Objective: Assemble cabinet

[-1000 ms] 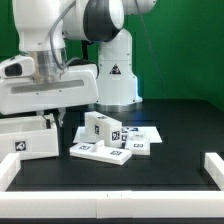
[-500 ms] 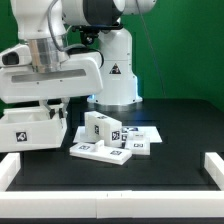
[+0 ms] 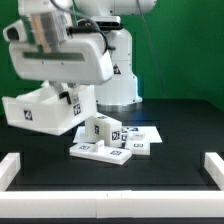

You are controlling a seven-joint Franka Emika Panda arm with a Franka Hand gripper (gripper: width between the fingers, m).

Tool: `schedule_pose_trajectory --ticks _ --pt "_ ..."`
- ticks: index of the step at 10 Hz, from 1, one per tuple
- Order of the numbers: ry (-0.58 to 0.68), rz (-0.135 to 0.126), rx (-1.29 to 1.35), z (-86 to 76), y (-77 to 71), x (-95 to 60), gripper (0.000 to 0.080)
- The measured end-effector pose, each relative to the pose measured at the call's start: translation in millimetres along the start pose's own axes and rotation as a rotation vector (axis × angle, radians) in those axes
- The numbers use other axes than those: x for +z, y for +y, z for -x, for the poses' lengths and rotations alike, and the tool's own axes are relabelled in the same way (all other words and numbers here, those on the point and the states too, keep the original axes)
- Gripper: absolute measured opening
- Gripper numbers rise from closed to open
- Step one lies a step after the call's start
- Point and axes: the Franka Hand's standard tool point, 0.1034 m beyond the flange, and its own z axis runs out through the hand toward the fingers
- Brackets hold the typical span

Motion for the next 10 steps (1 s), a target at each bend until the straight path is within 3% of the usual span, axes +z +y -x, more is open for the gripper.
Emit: schedule_pose_trajectory --ticks 2,5,6,7,8,9,10 --pt "0.038 -0.042 0.092 -12.2 -16.3 -14.5 0.0091" --pt "0.004 -0.039 0.349 -4.1 -22.1 -9.0 0.0091" --pt "-0.045 -0.024 0.510 -0.5 -48.4 -18.6 0.0091" --pt "-0.054 -0.028 0.618 -4.1 -80.3 -17.6 0.0091" --pt "-0.063 -0.022 0.734 -3.6 -102.1 -13.8 0.0091" --pt "-0.065 -0.019 0.847 -0.9 -114.1 -13.3 0.0091" --pt "-0.060 -0.016 0.887 3.3 -115.3 -7.8 0.0091"
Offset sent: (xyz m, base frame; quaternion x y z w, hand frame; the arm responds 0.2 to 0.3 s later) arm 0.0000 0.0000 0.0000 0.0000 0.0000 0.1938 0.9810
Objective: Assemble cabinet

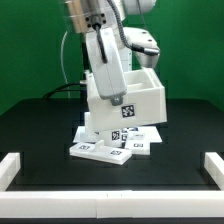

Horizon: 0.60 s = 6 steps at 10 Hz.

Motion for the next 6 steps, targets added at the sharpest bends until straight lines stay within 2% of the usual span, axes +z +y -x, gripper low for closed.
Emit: schedule_pose_trajectory --ticks 4,5,6 --pt "-0.002 0.005 -0.008 2.5 0.1 3.1 0.0091" --pt "0.006 0.030 0.005 12.8 -4.1 11.7 0.0091" --pt "0.013 0.054 -0.001 27.3 -16.8 25.0 0.0091"
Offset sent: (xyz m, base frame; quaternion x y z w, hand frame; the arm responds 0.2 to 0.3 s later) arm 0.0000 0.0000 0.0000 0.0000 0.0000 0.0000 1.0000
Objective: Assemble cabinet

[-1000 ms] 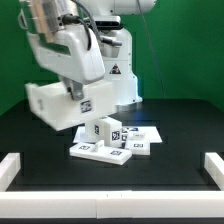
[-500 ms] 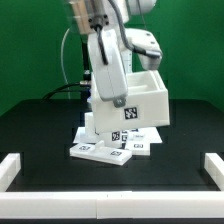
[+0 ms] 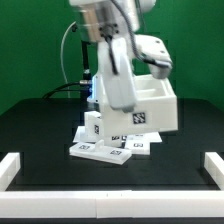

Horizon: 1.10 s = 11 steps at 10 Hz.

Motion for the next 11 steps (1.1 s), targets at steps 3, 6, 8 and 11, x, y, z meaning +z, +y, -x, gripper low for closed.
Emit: schedule_pose_trajectory --ticks 3,6,8,11 --pt "0.034 -0.018 0.014 21.4 -19.6 30.5 0.0091" --pt "0.037 -0.012 0.003 19.2 -19.2 34.6 0.0091" --pt "0.044 0.007 -0.006 20.1 -23.7 52.3 0.0091" --pt "0.059 0.015 -0.011 33.1 -40.0 74.0 0.0091"
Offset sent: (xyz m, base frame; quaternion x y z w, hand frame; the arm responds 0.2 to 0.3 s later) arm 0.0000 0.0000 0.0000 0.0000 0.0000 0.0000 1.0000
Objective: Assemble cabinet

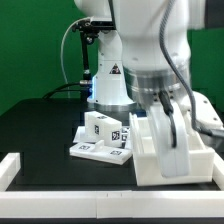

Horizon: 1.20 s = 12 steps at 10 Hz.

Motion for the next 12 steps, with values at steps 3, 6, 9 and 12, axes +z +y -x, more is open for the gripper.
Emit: schedule_pose_trajectory --ticks 3,6,9,12 --pt "0.014 -0.005 0.011 7.8 -8.5 -1.1 0.0091" --pt "0.014 -0.005 0.010 8.2 -8.6 -1.1 0.0091" --pt "0.074 -0.005 -0.019 10.6 -9.9 -2.9 0.0091" --pt "0.145 -0.016 -0.033 11.1 -11.4 -2.6 0.0091"
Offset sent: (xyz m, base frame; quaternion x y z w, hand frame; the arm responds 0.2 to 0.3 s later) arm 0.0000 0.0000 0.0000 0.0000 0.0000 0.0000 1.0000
